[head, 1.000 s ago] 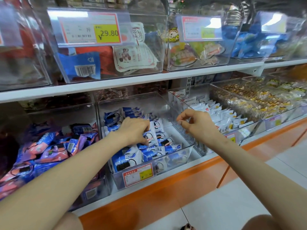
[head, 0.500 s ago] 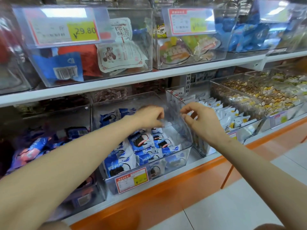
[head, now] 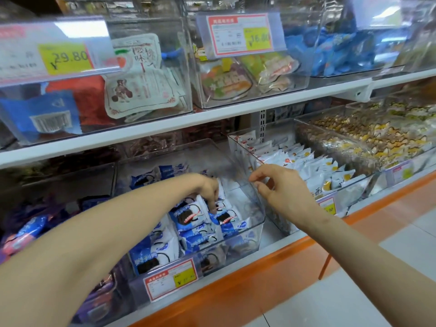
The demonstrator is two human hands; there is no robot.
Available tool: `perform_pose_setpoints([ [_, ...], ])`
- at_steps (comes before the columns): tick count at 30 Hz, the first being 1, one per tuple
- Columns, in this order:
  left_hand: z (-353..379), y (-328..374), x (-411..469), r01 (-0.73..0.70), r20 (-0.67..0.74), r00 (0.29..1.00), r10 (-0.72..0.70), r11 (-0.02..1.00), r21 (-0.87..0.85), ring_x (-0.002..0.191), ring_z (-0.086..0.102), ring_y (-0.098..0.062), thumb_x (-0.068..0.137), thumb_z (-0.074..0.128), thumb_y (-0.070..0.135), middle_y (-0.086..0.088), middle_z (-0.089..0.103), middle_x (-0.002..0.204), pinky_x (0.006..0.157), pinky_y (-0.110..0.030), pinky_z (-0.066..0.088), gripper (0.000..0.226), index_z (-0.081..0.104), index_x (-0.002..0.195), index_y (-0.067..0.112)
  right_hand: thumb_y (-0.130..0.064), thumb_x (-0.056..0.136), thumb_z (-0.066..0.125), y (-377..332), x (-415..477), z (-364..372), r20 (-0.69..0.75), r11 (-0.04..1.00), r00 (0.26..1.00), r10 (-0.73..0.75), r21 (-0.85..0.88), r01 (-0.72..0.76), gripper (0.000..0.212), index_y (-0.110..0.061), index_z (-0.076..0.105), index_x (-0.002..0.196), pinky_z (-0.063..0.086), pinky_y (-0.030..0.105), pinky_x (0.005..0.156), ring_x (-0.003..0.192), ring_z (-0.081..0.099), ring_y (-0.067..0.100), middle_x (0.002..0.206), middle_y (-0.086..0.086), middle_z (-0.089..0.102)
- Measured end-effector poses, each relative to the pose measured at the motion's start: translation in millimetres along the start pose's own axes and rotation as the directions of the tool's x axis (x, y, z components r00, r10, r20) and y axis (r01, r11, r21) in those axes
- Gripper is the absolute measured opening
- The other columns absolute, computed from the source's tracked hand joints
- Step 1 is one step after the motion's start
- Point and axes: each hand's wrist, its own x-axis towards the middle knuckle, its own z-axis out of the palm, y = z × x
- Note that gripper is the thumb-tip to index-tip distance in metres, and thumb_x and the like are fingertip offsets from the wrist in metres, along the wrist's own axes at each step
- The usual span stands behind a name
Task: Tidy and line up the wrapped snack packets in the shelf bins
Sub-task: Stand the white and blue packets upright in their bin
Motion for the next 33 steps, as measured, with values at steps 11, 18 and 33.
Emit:
perform_pose_setpoints([
  [11, 4.1, -5.1, -6.9, -0.022, -0.225, 0.974, 0.033, 0.998, 0.051, 0.068, 0.042, -0.020, 0.074, 0.077, 0.031, -0.005, 0.050, 0.077, 0.057, -0.028, 0.031, 0.037, 0.044, 0.074, 0.014, -0.011, 0.089, 0.057, -1.4, -2.1, -2.6, 0.008, 1.000, 1.000, 0.004, 0.030, -0.004, 0.015, -0.017, 0.068, 0.097, 0.050, 0.030, 0.076, 0.076, 0.055, 0.012, 0.086, -0.009, 0.057],
  [18, 7.7, -2.6, -9.7, 0.120, -0.481, 0.877, -0.003, 0.970, 0.214, 0.102, 0.057, -0.027, 0.077, 0.073, 0.033, -0.010, 0.058, 0.113, 0.068, -0.028, 0.039, 0.049, 0.048, 0.113, 0.011, -0.014, 0.090, 0.057, -0.7, -1.2, -1.1, 0.021, 1.000, 1.000, -0.016, 0.011, 0.016, 0.013, -0.020, 0.067, 0.094, 0.049, 0.029, 0.072, 0.074, 0.053, 0.012, 0.077, -0.018, 0.050],
  [33, 21.7, 22.6, -22.9, -0.092, -0.020, 0.995, 0.094, 0.993, 0.077, 0.076, 0.046, -0.019, 0.081, 0.071, 0.034, -0.003, 0.054, 0.083, 0.066, -0.026, 0.038, 0.032, 0.063, 0.093, 0.005, -0.013, 0.090, 0.055, -1.1, 0.7, 2.4, 0.040, 0.999, 0.999, -0.031, -0.026, 0.032, 0.015, -0.020, 0.067, 0.095, 0.044, 0.026, 0.067, 0.069, 0.049, 0.009, 0.078, -0.014, 0.049],
])
